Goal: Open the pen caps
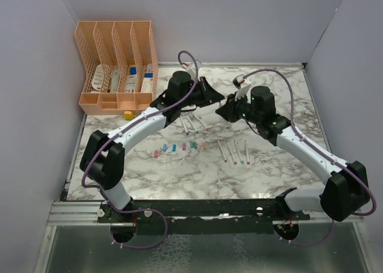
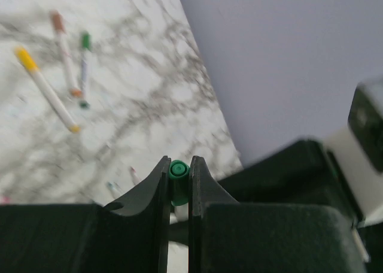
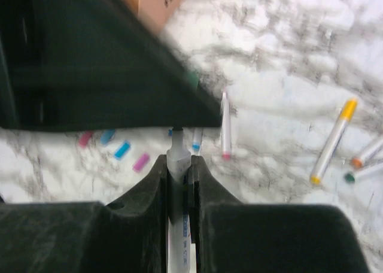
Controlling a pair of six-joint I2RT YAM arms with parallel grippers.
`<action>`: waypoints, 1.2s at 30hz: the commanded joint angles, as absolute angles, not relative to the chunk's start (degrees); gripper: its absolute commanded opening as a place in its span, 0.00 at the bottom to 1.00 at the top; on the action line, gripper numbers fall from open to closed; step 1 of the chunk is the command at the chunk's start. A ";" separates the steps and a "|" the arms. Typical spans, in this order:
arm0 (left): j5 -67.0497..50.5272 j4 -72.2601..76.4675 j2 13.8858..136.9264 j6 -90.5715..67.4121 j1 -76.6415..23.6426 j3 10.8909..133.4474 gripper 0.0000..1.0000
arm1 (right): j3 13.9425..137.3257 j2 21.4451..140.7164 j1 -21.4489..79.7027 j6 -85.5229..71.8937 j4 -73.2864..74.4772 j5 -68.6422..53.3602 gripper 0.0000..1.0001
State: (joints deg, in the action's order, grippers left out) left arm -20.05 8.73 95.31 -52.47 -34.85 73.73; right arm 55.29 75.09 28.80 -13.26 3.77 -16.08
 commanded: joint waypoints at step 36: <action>4.35 -17.90 66.77 -42.58 -33.22 42.42 0.00 | 81.44 117.84 29.44 -3.72 7.18 -6.84 0.01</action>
State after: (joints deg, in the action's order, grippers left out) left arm 1.17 -15.20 70.04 -41.52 -32.62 44.77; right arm 78.41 115.13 29.28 -5.21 9.26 -8.34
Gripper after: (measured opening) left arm 0.116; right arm 0.113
